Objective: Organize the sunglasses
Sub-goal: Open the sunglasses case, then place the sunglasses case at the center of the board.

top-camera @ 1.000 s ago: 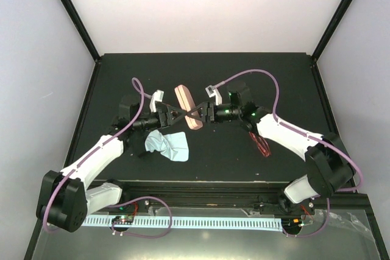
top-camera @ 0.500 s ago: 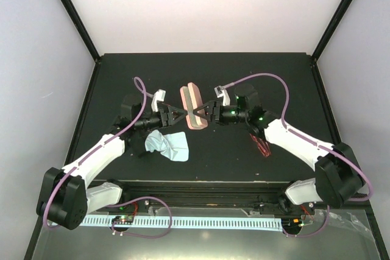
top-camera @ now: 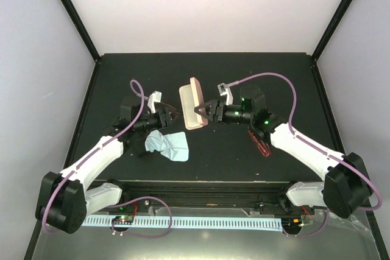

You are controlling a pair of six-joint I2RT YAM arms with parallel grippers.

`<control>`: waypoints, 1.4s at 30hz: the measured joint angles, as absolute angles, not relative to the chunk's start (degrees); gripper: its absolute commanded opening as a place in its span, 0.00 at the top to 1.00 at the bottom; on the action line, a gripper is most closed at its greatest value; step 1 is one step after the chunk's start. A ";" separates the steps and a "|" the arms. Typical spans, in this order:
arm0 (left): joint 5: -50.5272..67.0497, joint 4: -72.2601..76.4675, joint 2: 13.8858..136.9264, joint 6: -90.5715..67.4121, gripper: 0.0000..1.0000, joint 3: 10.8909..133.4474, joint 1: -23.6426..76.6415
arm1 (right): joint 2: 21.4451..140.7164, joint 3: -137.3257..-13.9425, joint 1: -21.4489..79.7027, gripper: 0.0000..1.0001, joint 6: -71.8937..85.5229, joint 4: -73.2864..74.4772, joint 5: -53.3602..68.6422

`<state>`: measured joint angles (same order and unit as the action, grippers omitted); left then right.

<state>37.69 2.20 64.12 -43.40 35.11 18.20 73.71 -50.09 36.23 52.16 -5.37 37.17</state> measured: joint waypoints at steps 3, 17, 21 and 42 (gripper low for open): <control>36.62 1.37 62.28 -42.96 0.30 35.14 18.20 | 73.78 -50.09 36.36 0.51 51.13 -4.27 36.40; 29.56 -6.02 57.39 -39.07 0.23 35.22 18.20 | 90.30 -50.11 31.14 0.45 45.06 -0.34 35.48; 29.54 -6.61 57.39 -38.83 0.23 35.03 18.20 | 95.98 -50.13 27.07 0.34 43.38 -0.97 38.15; 27.24 -9.91 57.49 -34.85 0.24 34.24 18.20 | 98.32 -57.25 24.47 0.01 30.22 8.75 29.26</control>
